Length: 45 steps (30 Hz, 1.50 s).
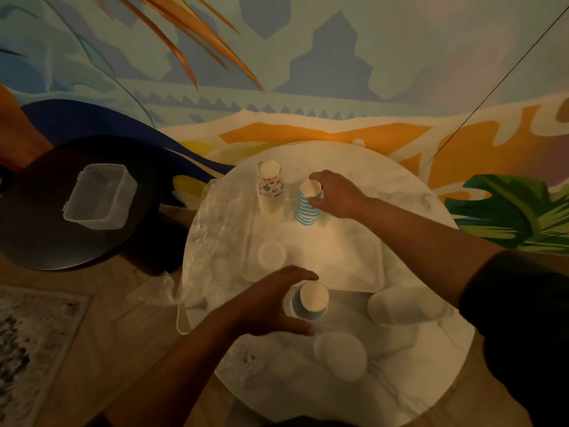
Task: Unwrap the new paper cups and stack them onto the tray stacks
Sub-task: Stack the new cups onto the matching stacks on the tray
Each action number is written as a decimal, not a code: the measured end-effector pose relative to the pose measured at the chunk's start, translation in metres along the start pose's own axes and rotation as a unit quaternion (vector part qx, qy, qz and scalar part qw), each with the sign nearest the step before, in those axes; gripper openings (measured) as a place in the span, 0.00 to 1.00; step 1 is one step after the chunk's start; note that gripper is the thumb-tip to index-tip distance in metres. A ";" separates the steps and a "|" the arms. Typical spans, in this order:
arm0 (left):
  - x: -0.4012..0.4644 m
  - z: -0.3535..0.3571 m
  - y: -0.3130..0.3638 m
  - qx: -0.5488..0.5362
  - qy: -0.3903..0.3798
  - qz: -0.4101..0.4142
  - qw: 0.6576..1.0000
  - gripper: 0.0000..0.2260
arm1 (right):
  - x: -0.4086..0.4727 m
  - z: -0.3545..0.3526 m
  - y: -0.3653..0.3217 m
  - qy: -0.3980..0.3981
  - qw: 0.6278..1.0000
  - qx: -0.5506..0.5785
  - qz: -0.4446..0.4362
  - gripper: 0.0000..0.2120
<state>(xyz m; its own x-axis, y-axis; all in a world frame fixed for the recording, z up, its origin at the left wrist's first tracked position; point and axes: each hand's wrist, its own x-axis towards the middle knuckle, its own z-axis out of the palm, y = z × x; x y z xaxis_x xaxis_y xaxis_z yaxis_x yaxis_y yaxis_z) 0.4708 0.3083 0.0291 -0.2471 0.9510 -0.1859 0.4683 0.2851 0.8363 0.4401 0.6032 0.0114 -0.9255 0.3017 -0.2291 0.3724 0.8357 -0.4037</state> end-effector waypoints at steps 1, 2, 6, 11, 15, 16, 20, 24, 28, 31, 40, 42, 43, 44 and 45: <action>0.000 0.003 0.000 0.000 0.003 0.002 1.000 0.36 | 0.001 0.006 0.001 -0.009 1.000 -0.011 0.002 0.33; 0.000 0.004 -0.001 -0.002 0.012 0.002 1.000 0.34 | 0.002 0.012 0.003 -0.019 0.999 -0.029 0.003 0.32; 0.002 0.006 0.000 -0.019 0.040 -0.008 0.999 0.26 | 0.000 0.023 0.007 -0.045 0.995 -0.092 0.009 0.32; 0.004 -0.003 0.003 -0.034 0.055 -0.001 0.998 0.27 | -0.022 0.004 -0.012 -0.038 0.997 -0.060 -0.041 0.30; 0.004 -0.017 0.012 -0.075 0.083 -0.003 0.994 0.28 | -0.070 -0.039 -0.044 -0.046 0.993 0.060 -0.095 0.20; 0.005 -0.021 0.014 -0.090 0.090 -0.004 0.992 0.28 | -0.085 -0.050 -0.051 -0.042 0.988 0.097 -0.111 0.18; 0.009 -0.040 0.025 -0.117 0.093 -0.013 0.989 0.41 | -0.137 -0.082 -0.069 -0.053 0.971 0.175 -0.155 0.17; 0.014 -0.052 0.030 -0.144 0.100 -0.020 0.984 0.54 | -0.162 -0.083 -0.072 -0.080 0.966 0.152 -0.191 0.26; 0.017 -0.061 0.033 -0.147 0.105 -0.019 0.983 0.58 | -0.165 -0.076 -0.074 -0.064 0.961 0.180 -0.200 0.24; 0.017 -0.065 0.032 -0.153 0.107 -0.018 0.982 0.58 | -0.162 -0.076 -0.074 -0.053 0.961 0.184 -0.200 0.23; 0.005 -0.036 0.003 -0.115 0.093 -0.052 0.988 0.51 | -0.100 -0.101 -0.046 0.054 0.980 0.114 -0.153 0.24; 0.003 -0.026 -0.002 -0.114 0.076 -0.054 0.989 0.50 | -0.077 -0.093 -0.035 0.066 0.985 0.092 -0.132 0.25; 0.002 -0.021 -0.003 -0.102 0.063 -0.050 0.992 0.49 | -0.066 -0.085 -0.028 0.072 0.987 0.081 -0.120 0.26; 0.002 -0.017 -0.004 -0.084 0.049 -0.043 0.994 0.48 | -0.055 -0.077 -0.022 0.076 0.989 0.068 -0.107 0.27; 0.002 -0.013 -0.003 -0.063 0.037 -0.035 0.997 0.46 | -0.046 -0.068 -0.016 0.076 0.991 0.055 -0.096 0.28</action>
<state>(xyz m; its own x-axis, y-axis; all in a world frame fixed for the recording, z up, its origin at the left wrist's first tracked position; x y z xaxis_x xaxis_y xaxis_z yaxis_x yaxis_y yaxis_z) 0.4577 0.3076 0.0330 -0.3389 0.9168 -0.2112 0.3386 0.3283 0.8818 0.4717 0.6073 0.0879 -0.9767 0.2144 -0.0051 0.1854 0.8322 -0.5226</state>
